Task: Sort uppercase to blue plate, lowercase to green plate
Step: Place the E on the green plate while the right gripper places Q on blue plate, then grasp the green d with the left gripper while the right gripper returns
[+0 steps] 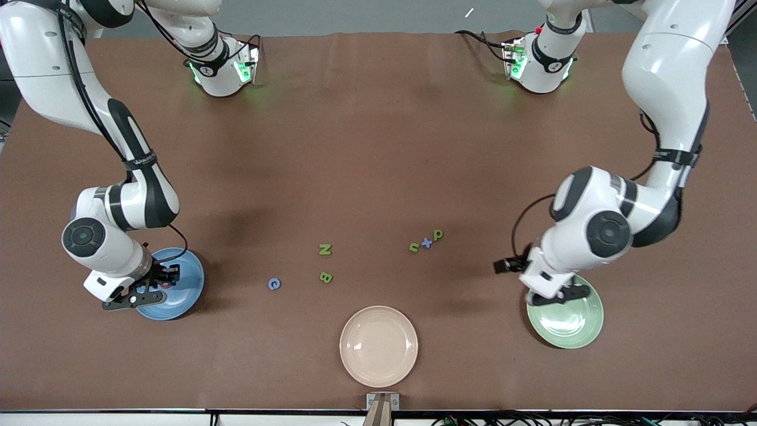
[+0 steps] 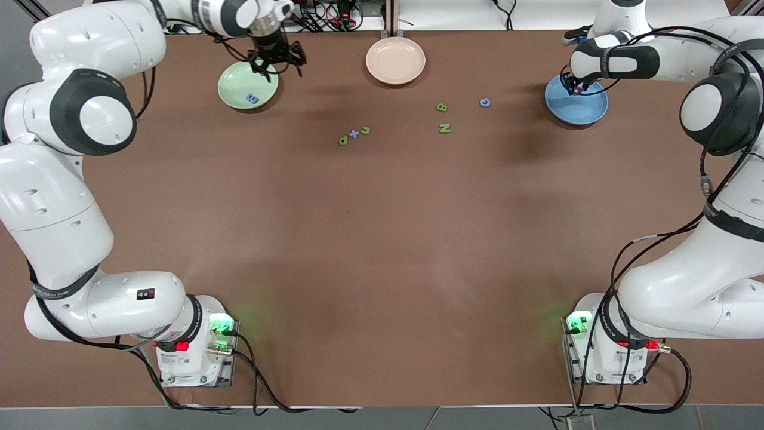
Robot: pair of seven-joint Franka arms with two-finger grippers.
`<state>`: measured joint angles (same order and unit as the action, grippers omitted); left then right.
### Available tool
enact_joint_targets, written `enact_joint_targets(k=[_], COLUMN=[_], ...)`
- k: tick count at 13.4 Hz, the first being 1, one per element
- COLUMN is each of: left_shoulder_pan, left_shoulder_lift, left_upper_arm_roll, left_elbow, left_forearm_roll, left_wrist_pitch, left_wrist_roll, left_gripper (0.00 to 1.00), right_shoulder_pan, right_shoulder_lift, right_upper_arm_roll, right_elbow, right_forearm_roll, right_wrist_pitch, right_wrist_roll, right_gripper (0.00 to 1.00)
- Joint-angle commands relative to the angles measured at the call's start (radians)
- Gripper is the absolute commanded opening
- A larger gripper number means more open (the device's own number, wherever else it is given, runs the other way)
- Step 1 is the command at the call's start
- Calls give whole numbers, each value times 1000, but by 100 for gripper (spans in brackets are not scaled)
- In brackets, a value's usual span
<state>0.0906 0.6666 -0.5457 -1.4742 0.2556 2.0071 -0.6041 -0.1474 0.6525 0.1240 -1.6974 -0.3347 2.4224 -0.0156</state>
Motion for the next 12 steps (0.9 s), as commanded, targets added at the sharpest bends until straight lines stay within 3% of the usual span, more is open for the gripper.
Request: enact_joint_targets(k=[1, 2, 7, 8, 10, 12], left_shoulder_pan=[-73, -107, -167, -173, -199, -213], left_shoulder_lift=[-30, -30, -22, -16, 5, 11], left_upper_arm_roll=[-11, -11, -11, -11, -10, -7], left_elbow=[-67, -75, -201, -210, -222, -250], left_forearm_roll=[27, 28, 97, 103, 106, 145], left_wrist_pitch=[1, 4, 136, 159, 228, 266], left_wrist_roll=[-20, -43, -143, -143, -167, -200], left_gripper=[96, 95, 78, 75, 70, 68], right_shoulder_pan=[2, 2, 98, 117, 95, 106], right_shoulder_lift=[-14, -14, -16, -13, 10, 42], right_upper_arm_roll=[-17, -11, -6, -3, 113, 154], right_elbow=[-15, -10, 44, 45, 51, 70], right_forearm_roll=[22, 35, 213, 217, 200, 166], right_wrist_pitch=[20, 18, 6, 9, 14, 17], right_wrist_roll=[-44, -43, 11, 67, 194, 316], right_gripper=[80, 92, 93, 93, 94, 94])
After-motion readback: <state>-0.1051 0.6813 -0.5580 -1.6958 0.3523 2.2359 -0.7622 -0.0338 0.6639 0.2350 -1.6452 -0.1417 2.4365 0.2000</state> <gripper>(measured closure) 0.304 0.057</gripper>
